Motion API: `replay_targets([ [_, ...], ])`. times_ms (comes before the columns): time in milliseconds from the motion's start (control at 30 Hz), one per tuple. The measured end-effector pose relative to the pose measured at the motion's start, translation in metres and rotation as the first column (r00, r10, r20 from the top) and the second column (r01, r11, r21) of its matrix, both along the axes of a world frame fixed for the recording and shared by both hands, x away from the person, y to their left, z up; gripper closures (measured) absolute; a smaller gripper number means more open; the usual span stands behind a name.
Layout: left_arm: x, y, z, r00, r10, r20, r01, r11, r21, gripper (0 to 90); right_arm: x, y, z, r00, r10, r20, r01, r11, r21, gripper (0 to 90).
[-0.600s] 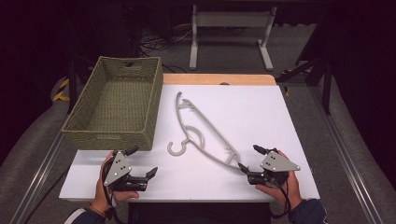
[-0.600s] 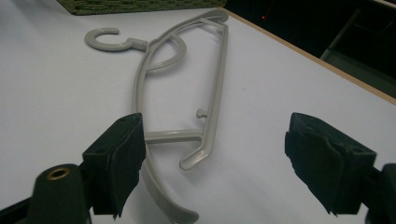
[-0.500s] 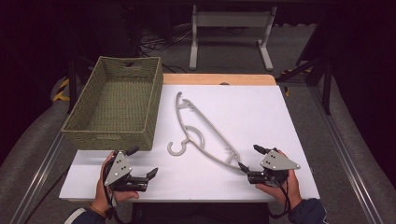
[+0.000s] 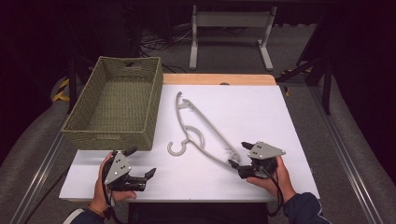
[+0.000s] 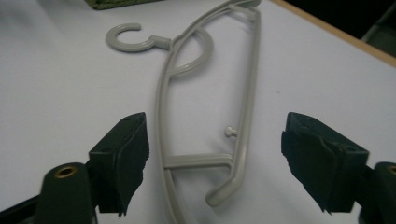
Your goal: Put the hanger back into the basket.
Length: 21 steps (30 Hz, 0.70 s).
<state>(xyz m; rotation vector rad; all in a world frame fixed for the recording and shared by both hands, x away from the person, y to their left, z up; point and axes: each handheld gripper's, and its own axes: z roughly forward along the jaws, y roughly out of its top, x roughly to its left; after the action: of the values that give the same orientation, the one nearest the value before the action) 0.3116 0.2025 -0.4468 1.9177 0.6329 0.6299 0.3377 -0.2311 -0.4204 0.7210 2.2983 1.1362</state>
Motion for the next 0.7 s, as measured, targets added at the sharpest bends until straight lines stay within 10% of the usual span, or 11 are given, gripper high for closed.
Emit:
replay_targets([
  [300,0.003,0.003,-0.004,0.9993,-0.023,-0.028,0.023,0.9997,0.004,7.5,0.036,0.042,0.0,0.9838,0.036,-0.176,-0.054,0.9939,-0.096,36.0],
  [700,0.005,0.002,-0.006,0.9983,-0.031,-0.05,0.032,0.9991,0.027,9.0,0.062,0.082,-0.018,0.9336,0.06,-0.353,-0.14,0.9687,-0.205,59.5],
])
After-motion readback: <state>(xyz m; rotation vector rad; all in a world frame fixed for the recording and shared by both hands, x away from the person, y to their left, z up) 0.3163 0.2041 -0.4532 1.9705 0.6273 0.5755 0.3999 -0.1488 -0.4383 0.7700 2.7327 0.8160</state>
